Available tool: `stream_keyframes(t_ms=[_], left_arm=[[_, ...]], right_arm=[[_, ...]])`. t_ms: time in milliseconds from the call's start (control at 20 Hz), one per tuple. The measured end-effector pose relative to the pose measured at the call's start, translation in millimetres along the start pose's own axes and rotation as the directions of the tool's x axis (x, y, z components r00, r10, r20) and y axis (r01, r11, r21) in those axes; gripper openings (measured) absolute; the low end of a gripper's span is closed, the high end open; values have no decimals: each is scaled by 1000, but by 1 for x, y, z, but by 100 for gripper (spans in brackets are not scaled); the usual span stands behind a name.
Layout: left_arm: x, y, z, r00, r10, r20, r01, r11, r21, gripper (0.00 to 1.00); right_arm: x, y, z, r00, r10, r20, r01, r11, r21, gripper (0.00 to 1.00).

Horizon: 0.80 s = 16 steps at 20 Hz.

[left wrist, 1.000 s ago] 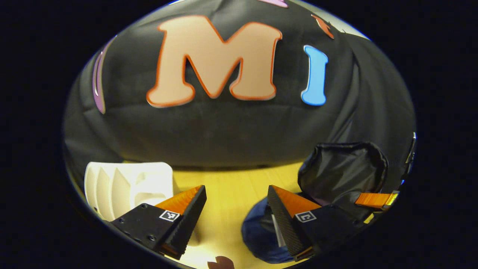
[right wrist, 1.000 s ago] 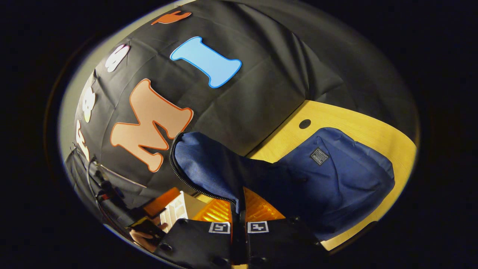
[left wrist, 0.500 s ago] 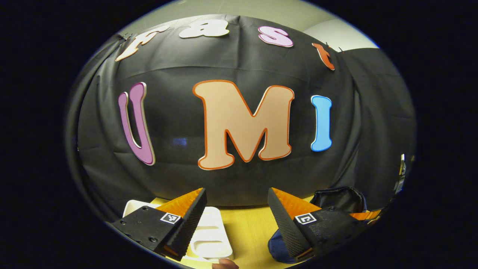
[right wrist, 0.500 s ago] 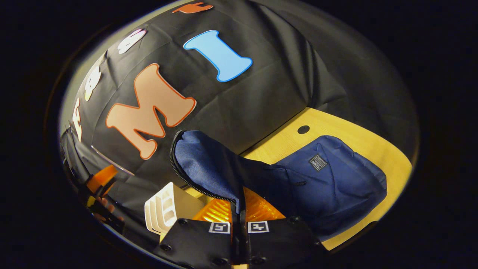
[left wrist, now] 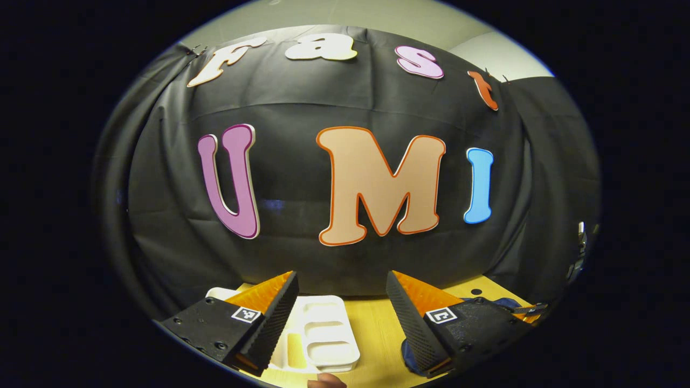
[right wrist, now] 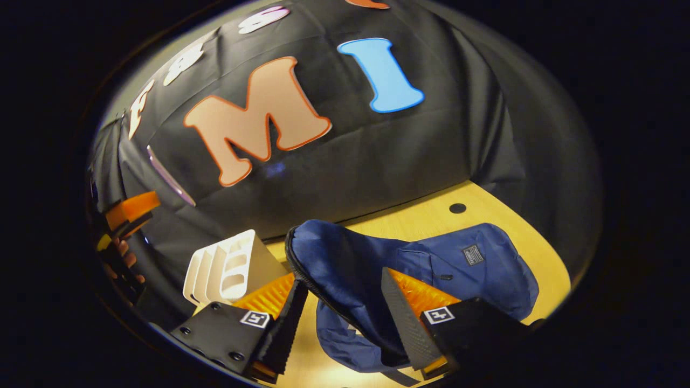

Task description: Open the schoolbag, grab two books from the bookshelf and put them into the schoolbag.

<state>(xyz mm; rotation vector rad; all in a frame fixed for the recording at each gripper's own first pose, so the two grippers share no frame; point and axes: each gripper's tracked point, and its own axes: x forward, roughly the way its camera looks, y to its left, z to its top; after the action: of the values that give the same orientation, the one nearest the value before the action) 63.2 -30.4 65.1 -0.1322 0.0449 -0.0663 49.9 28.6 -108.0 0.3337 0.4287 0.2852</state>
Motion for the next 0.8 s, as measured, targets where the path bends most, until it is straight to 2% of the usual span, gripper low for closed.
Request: stream_keyframes(t_ms=[50, 150, 250, 600, 800], left_arm=[[-3, 2, 0, 1000, 1, 1, -1, 1000, -2, 93], [-12, 10, 1, 1000, 8, 2, -8, 1000, -5, 95], [-18, 14, 1, 1000, 11, 2, -11, 1000, -11, 95], [-47, 26, -1, 1000, 27, 7, -27, 1000, -8, 92], [-60, 25, -8, 1000, 23, -1, -23, 1000, -10, 95]], right_arm=[[-1, 6, -1, 1000, -2, -5, 2, 1000, -14, 87], [-8, 15, -1, 1000, 0, -2, 0, 1000, -31, 91], [-17, 24, 1, 1000, 3, 9, -2, 999, -53, 99], [-50, 34, 21, 997, -52, 55, 58, 990, -130, 99], [-69, 38, 38, 992, -61, 109, 78, 986, -151, 100]])
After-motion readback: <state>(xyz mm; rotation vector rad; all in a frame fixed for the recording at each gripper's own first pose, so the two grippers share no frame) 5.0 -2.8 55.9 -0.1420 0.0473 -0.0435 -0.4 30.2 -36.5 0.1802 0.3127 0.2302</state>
